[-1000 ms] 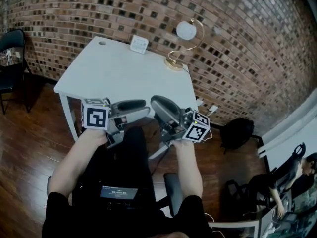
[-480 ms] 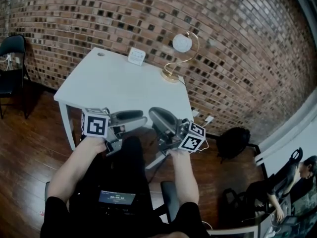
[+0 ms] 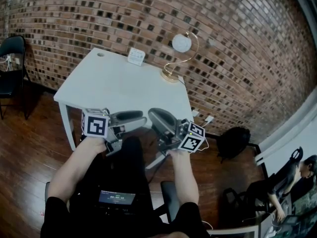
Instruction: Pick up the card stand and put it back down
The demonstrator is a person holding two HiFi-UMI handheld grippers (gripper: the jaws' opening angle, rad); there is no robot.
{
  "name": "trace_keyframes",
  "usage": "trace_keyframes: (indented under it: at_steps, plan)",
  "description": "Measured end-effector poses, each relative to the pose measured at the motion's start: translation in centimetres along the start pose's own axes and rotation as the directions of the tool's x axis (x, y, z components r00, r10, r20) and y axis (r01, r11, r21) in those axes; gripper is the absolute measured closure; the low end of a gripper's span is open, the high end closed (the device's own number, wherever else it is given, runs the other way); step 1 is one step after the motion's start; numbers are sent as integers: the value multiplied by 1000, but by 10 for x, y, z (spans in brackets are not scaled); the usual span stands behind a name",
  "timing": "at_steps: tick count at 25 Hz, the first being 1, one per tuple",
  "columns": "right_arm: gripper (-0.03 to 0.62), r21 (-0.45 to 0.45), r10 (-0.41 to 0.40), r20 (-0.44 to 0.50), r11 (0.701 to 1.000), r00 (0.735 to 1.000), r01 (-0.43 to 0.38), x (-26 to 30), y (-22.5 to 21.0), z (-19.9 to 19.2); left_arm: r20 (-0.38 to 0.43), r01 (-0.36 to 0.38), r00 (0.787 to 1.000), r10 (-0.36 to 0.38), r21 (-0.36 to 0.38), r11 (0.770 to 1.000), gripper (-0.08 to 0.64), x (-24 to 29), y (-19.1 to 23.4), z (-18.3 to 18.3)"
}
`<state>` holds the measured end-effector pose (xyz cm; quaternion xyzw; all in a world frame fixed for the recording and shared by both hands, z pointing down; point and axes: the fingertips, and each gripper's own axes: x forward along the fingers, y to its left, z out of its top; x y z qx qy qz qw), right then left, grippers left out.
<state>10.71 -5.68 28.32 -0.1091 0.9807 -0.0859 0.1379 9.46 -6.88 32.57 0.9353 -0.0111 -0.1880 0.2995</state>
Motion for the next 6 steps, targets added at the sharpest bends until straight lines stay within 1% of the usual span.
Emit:
trace_keyframes:
  at_steps: [6]
  plan:
    - [560,16,0,2,1000,1000,0,-1,-4,-3,1,3,1000,-3,1,1000,345,0,1,2]
